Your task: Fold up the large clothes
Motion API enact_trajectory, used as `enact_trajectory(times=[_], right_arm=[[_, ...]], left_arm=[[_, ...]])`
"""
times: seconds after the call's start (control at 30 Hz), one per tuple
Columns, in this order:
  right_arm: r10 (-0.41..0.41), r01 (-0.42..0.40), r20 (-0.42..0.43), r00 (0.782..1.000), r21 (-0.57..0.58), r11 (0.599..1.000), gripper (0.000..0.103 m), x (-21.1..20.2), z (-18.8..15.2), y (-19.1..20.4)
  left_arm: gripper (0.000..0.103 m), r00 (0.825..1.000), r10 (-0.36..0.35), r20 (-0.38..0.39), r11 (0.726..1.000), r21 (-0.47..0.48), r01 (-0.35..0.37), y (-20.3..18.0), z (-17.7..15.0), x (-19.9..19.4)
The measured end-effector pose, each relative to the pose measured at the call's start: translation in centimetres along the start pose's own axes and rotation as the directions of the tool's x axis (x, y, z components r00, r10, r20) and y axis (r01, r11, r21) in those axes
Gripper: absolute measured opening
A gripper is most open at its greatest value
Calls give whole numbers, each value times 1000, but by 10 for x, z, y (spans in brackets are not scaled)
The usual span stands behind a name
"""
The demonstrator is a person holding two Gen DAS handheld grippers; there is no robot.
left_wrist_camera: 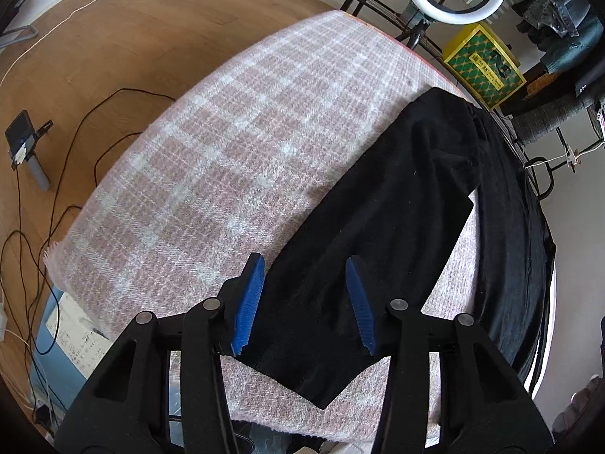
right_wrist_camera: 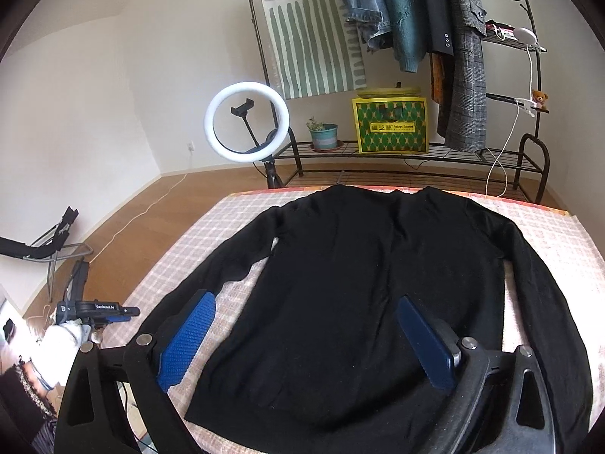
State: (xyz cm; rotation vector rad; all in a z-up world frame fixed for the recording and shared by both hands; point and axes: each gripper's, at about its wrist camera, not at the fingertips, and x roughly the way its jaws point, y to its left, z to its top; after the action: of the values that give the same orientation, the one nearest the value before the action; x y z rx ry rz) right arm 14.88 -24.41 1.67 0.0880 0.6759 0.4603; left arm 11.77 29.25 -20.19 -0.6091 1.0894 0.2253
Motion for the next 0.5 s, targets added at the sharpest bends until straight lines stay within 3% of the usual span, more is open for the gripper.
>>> enact_trajectory(times=[0.2,0.43,0.47,0.5], right_arm=[[32,-29,-80,996,39,999,92,26,-12,-17],[13,-8,-63,998,79,997,92,24,-10,-36],[11,-6,-62,998,81,997,92,23,-9,-36],[8,-3,-61,998,77,997,92,23,-8,-36]], left_arm=[[46,999,26,-32,1000,-9,-26,0,7,23],[46,999,34,-19,999,-22,-35,1,17,38],[45,1000,23,-17,999,-29,-23,1,18,39],[31,1000,15,-13,999,-35,-16,0,19,40]])
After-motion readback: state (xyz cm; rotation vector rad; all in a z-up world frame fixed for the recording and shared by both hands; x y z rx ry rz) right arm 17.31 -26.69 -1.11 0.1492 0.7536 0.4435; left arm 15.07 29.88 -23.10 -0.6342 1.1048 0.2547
